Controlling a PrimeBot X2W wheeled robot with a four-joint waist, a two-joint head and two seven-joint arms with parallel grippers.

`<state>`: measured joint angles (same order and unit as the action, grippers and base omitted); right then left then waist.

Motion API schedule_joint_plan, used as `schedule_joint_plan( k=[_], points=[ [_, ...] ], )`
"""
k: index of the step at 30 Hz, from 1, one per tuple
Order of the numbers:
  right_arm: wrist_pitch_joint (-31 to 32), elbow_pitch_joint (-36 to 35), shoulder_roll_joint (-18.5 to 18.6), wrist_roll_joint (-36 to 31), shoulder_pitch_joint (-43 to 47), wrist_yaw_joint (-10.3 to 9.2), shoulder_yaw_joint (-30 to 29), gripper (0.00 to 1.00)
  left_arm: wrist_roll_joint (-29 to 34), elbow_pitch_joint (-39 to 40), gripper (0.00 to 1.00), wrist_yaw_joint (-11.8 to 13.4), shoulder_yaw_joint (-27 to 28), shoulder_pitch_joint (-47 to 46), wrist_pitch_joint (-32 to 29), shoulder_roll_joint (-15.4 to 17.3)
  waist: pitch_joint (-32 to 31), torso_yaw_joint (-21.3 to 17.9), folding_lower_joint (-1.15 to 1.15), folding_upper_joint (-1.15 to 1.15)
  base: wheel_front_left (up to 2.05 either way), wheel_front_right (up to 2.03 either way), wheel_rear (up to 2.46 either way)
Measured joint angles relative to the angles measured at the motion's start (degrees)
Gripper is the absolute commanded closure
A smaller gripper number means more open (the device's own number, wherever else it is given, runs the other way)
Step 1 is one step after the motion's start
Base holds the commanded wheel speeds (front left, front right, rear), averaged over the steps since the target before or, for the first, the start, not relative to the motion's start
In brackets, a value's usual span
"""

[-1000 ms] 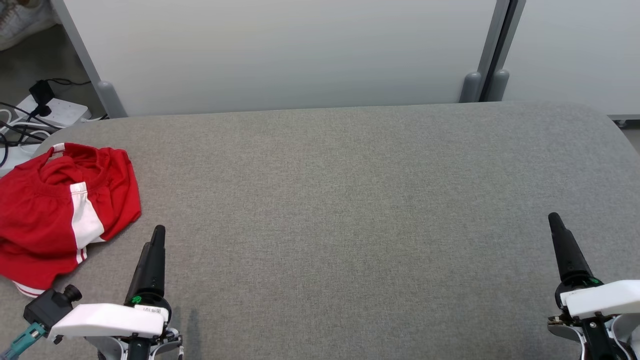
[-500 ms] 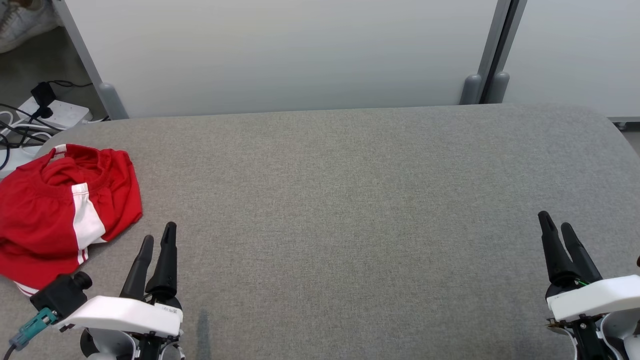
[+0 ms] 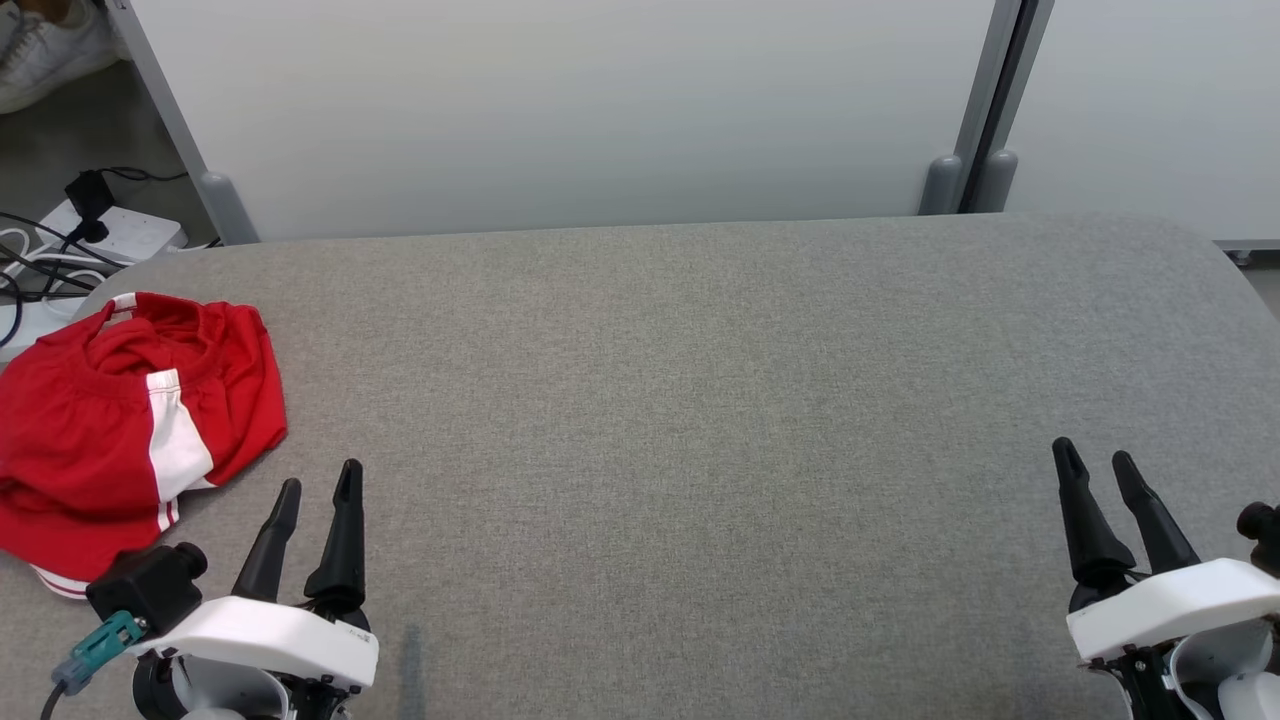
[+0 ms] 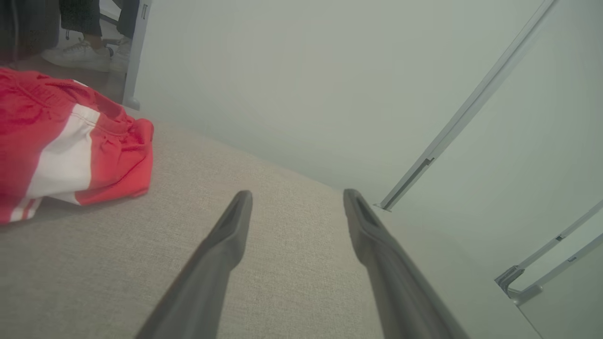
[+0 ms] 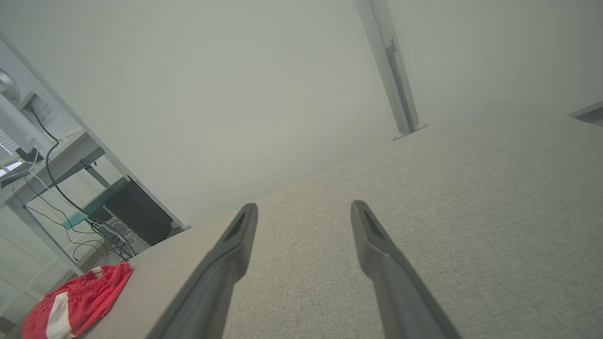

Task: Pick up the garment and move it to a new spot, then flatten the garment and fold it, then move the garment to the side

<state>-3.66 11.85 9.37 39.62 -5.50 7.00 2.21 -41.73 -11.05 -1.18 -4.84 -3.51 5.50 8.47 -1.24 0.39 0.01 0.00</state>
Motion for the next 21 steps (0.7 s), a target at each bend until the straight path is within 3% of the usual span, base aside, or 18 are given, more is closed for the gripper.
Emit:
schedule_joint_plan(
  k=[21],
  points=[
    [-2.8,1.9,0.0,-15.4,0.1,0.05,1.7,0.0,13.0,-2.6,0.0,2.8,-2.7,0.0,2.7,1.8,-0.6,0.3,0.0,0.0,0.0,0.0,0.0]
  ],
)
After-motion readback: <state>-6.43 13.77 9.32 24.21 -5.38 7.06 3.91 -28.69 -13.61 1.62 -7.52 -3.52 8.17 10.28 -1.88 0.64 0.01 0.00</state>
